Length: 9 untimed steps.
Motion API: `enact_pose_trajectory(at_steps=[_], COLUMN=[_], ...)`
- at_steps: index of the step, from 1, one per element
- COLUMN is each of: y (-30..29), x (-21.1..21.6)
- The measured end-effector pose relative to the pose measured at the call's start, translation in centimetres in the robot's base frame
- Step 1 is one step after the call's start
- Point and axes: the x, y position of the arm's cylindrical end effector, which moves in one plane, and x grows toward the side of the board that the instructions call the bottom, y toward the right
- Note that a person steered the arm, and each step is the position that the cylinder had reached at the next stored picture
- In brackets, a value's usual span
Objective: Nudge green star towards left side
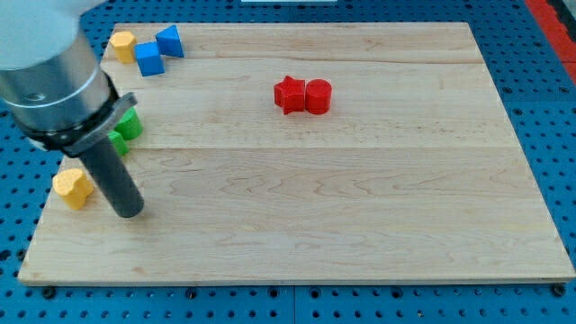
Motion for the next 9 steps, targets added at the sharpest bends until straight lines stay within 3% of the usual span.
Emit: enact_pose_trajectory(at_steps=[2, 4, 7, 9], y=[3.3, 3.9, 3.1, -1.8], x=[0.0, -2.8, -5.3, -6.4])
